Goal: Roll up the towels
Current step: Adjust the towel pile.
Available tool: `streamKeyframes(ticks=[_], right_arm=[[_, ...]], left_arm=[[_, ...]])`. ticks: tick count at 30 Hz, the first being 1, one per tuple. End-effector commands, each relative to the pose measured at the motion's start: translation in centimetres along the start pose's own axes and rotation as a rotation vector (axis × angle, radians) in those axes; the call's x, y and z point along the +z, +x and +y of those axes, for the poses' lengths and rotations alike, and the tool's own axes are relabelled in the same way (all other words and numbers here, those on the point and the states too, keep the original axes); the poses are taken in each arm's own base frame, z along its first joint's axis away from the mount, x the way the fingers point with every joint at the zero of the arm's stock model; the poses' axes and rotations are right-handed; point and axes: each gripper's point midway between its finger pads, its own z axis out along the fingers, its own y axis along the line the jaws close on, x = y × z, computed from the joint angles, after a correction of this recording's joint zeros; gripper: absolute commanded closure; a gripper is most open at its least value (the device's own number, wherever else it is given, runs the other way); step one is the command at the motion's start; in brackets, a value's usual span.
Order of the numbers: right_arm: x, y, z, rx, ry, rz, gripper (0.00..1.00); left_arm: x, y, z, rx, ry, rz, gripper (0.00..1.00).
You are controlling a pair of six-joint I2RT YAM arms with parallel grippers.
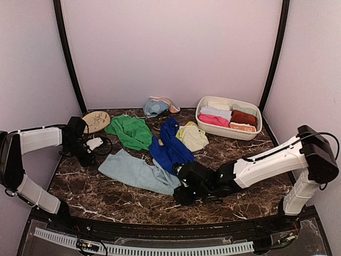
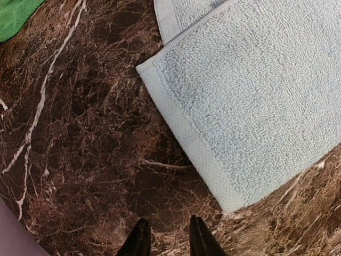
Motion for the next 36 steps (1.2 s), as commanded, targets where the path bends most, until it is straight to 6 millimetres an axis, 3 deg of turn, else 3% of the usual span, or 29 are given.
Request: streamKeyframes(ticks=[1, 4, 6, 12, 14, 17, 20, 22, 27, 33, 36], right_arm=[[-3.8, -6.1, -1.2, 0.070, -0.142, -0.074, 0.40], [-3.7, -9.5, -3.6, 0.115, -0.160, -0.081, 0.43], [-2.2, -10.1, -5.0, 0.101, -0.117, -0.051, 0.45], [3.8, -8.6, -7.7, 0.084, -0.059, 0.124, 0.48], [5.3, -8.9, -9.2, 0.088, -0.025, 0.149, 0.57], [6.5, -11.8, -11.6, 0.134, -0.003, 0.104, 0.80], [6.3, -16.5, -13.7, 0.176, 0.011, -0.002, 0.97], [6.0, -19.9, -15.2, 0.195, 0.037, -0.072, 1.00], [4.9, -26.3, -18.5, 0.256, 0.100, -0.225, 1.00], [3.7, -30.2, -22.4, 0.284, 0.259, -0.365, 1.00], [1.4, -31.9, -23.9, 0.270, 0.355, -0.464, 1.00]], left_arm=[[-2.0, -1.9, 0.0, 0.005, 0.024, -0.061, 0.68], [-2.1, -3.2, -0.5, -0.027, 0.073, -0.089, 0.64], [-1.4, -3.5, -1.1, -0.021, 0.103, -0.083, 0.62], [1.5, -3.0, -2.6, 0.036, 0.120, -0.010, 0.59], [2.2, -3.0, -2.4, 0.043, 0.113, 0.004, 0.59], [2.9, -2.7, -2.5, 0.052, 0.114, 0.022, 0.69], [3.4, -1.8, -2.7, 0.071, 0.098, 0.046, 0.86], [3.3, -1.2, -2.8, 0.089, 0.085, 0.052, 0.99], [2.4, 0.0, -3.5, 0.144, 0.075, 0.048, 1.00], [2.4, 1.9, -3.4, 0.190, 0.043, 0.103, 1.00], [2.1, 2.4, -3.5, 0.202, 0.040, 0.114, 1.00]])
